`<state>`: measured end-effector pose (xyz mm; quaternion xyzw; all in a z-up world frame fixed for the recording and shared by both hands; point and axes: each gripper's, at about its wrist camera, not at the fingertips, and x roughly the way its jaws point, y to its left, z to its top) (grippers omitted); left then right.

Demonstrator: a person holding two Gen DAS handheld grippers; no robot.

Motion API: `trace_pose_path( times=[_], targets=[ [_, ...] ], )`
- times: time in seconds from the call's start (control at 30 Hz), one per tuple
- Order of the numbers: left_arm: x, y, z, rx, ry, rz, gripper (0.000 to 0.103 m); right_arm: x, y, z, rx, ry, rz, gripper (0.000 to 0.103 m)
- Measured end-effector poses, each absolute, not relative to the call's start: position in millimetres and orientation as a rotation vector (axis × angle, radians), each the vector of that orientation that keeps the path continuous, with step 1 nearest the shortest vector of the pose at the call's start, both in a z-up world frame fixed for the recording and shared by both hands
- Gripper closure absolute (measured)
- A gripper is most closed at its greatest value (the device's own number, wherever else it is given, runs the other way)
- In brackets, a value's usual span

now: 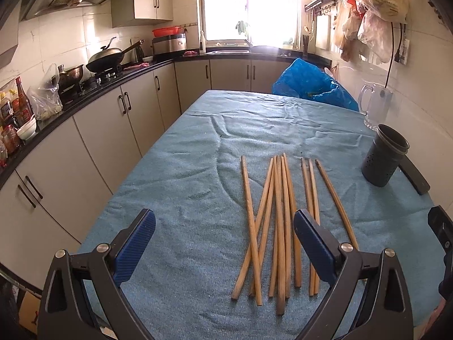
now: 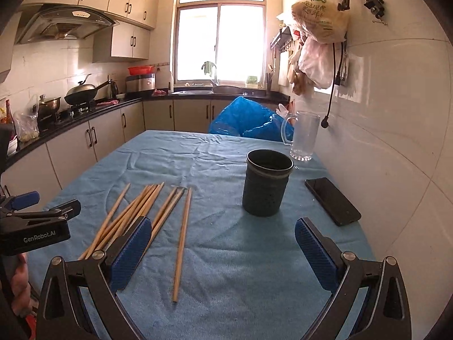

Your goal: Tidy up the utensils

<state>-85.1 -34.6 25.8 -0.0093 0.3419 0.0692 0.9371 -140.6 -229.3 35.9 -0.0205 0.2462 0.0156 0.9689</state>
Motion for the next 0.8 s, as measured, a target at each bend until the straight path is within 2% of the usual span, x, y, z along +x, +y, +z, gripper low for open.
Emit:
trace_pose_path(
  times=[0.8],
  targets=[
    [-82.7, -35.1, 18.9, -0.014, 0.716, 0.145, 0.005, -134.2, -230.5, 29.7, -0.028, 0.532, 0.032, 0.000]
  ],
)
